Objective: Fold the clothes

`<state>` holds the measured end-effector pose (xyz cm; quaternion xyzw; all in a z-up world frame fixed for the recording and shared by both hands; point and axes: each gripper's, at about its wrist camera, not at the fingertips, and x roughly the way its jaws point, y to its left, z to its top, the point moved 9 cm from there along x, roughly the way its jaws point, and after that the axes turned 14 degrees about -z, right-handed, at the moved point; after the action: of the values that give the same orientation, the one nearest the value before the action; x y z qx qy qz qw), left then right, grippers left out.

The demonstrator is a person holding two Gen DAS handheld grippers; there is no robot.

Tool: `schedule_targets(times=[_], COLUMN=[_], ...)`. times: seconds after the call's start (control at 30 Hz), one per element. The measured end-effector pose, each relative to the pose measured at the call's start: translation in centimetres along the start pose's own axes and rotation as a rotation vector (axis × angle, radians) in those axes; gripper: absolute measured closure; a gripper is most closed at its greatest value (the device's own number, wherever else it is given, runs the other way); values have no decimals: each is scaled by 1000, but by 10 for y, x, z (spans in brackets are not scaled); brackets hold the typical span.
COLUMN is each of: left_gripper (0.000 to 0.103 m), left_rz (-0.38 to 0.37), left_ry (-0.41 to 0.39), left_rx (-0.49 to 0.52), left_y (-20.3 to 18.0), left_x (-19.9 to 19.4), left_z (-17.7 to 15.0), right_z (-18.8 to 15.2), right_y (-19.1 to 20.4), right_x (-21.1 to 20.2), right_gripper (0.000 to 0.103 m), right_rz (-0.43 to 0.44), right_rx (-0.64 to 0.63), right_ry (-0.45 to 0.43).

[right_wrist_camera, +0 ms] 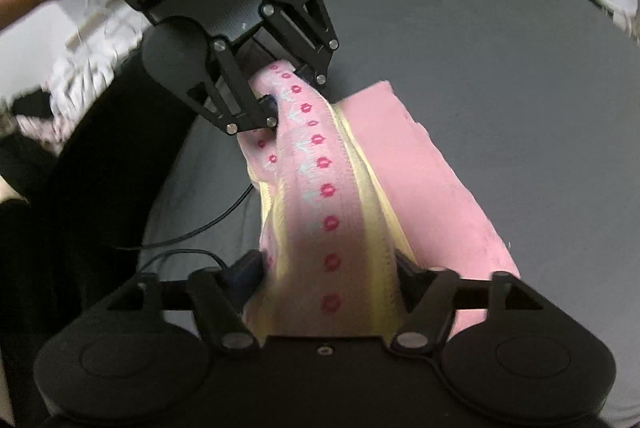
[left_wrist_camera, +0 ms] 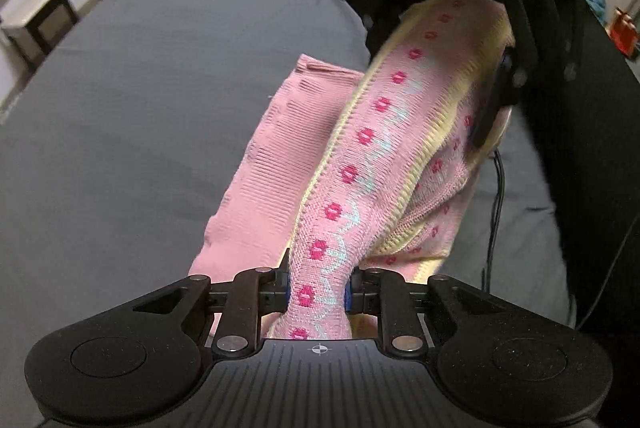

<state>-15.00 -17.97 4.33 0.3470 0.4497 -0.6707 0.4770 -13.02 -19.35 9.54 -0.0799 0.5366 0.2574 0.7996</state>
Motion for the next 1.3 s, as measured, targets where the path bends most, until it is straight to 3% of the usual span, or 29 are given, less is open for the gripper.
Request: schedule_targets(times=[0.2, 0.27, 0.37, 0.47, 0.6, 0.7, 0.8, 0.97, 1.07, 1.17, 1.2, 1.3], left_gripper=[83, 77, 68, 62, 62, 62, 61, 61, 60, 60, 60, 60], left_rz=[-86, -109, -130, -152, -207, -218, -178, -34, 114, 245, 261, 167], left_ry=[8, 0, -13, -64, -177, -254, -316, -349, -341, -414, -453, -555], left_rx=[-60, -83, -138, -250, -401, -493, -528, -528, -513, -504, -498, -485], left_y=[25, 34, 48, 64, 74, 77, 85, 88, 90, 85, 80, 55], left_x=[15, 18, 20, 16, 11, 10, 9, -8, -28, -51, -57, -46], left_z=[0, -2, -8, -18, -33, -41, -46, -50, -53, -47, -43, -20], right_z=[-9, -15, -23, -28, -44, -51, -58, -66, -70, -70, -69, -68], right_y=[-52, -64, -81, -102, -99, -99, -82, -81, -84, -85, -85, -84], right_x=[0, 6, 21, 39, 56, 53, 58, 64, 62, 62, 63, 63], right_gripper=[23, 23, 33, 38, 36, 34, 38, 41, 41, 41, 41, 41], right_rz=[132, 166, 192, 200, 234, 226, 188, 182, 178, 177, 178, 179], right_rx=[211, 308, 455, 592, 731, 739, 742, 789, 791, 796, 798, 799], right_ry=[-58, -85, -118, -144, -181, -195, -203, -221, -219, -224, -228, -240])
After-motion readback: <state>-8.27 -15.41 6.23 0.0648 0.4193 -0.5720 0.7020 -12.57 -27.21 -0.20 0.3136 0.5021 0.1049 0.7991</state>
